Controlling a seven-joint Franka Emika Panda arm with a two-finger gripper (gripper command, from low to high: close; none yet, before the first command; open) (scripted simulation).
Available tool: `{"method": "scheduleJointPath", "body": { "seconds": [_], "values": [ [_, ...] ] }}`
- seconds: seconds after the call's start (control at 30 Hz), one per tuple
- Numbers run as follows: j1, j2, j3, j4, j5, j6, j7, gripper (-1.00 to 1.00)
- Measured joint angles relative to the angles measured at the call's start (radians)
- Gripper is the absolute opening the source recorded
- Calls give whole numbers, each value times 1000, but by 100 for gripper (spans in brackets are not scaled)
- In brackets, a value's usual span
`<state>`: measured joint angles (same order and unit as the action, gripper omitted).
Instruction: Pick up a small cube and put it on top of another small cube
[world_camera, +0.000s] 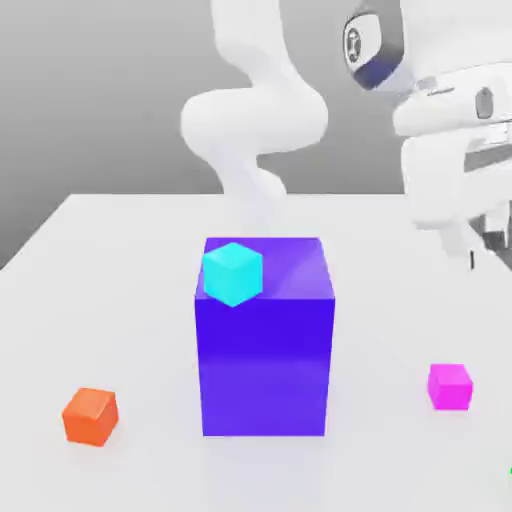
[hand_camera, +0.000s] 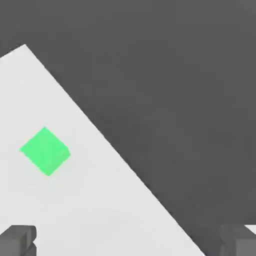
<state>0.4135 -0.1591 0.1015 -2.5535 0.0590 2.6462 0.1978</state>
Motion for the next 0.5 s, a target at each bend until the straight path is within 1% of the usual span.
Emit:
{"method": "scheduleJointPath", "body": {
  "seconds": [0.13, 0.23, 0.3, 0.43, 0.47, 0.5],
  "values": [
    [85, 146, 49, -58, -36, 79, -101, 0],
    [134, 256, 65, -101, -100, 138, -150, 0],
    [153, 329, 52, -104, -145, 187, -144, 0],
    [203, 474, -8, -80, -208, 300, -105, 0],
    [215, 503, -21, -75, -216, 323, -98, -100],
    [215, 503, -21, -75, -216, 323, -98, -100]
  ]
}}
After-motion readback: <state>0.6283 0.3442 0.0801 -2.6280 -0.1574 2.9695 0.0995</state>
